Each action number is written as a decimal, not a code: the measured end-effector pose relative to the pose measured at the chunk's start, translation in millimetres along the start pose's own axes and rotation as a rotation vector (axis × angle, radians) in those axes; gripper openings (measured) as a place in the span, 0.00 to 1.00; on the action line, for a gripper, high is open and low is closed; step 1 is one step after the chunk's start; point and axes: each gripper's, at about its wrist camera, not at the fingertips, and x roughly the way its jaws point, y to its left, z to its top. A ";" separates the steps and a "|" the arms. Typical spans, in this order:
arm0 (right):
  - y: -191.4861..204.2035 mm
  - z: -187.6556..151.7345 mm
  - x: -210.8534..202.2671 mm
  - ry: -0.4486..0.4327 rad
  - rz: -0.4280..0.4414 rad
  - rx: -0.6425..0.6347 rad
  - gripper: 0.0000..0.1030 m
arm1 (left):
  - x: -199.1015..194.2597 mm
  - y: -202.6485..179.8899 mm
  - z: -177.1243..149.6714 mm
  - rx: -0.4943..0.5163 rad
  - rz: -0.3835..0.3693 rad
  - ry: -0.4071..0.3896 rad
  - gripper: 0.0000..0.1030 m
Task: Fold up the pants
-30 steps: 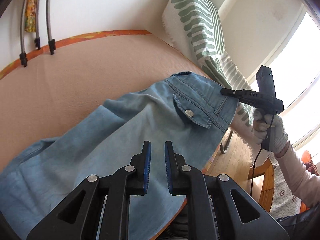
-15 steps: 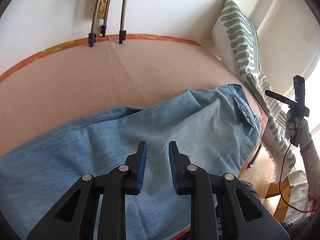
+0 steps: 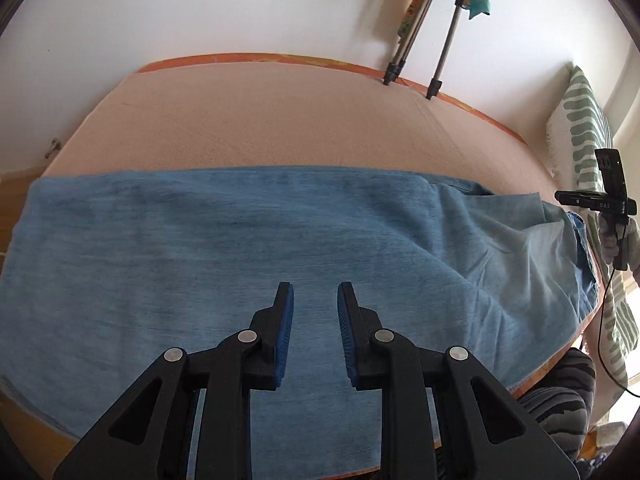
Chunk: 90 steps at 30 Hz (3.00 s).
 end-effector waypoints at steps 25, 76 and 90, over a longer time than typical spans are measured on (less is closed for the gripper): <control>16.5 -0.2 -1.9 -0.171 -0.069 -0.027 0.01 | 10.7 65.6 -12.2 -0.123 0.093 -0.069 0.20; -124.7 -158.7 -90.1 -0.318 -0.335 0.583 0.00 | 20.8 54.6 -12.1 -0.074 0.163 -0.077 0.20; -79.0 -124.1 -108.6 -0.283 -0.416 0.375 0.34 | -8.8 58.0 -12.8 -0.052 0.208 -0.102 0.21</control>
